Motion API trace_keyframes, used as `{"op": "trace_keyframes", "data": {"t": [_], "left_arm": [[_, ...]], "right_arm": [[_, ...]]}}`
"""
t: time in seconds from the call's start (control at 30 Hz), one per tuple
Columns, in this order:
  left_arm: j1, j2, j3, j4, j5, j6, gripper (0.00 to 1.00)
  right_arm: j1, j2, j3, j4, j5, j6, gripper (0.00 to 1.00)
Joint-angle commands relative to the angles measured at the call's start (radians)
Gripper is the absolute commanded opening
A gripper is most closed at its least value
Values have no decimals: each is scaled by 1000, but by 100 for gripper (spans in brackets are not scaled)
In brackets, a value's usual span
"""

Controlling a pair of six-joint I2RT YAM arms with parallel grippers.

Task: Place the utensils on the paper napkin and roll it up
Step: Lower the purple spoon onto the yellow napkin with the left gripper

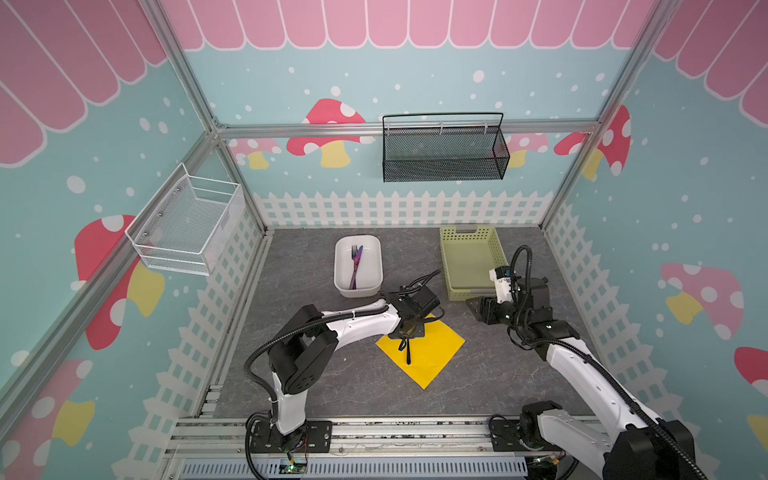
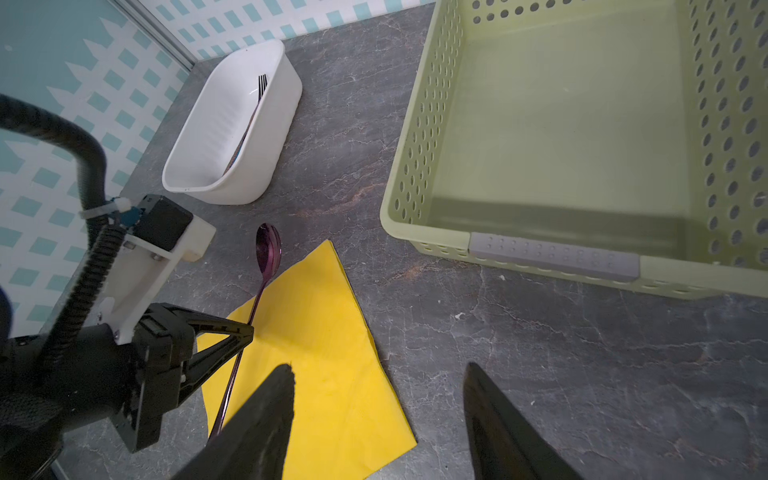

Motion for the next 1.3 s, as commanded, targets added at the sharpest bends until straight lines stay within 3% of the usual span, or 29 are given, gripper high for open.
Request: {"op": "trace_keyframes", "data": {"t": [0.0,1.27], "left_arm": [[-8,17,29,11,-33,-22,0],[-9,100,91,-7,3,-11,0]], "right_arm": [[-7,-21,-26,-13,-19,-27,66],[-32,-15,-41,-1,-53,-29,66]]}}
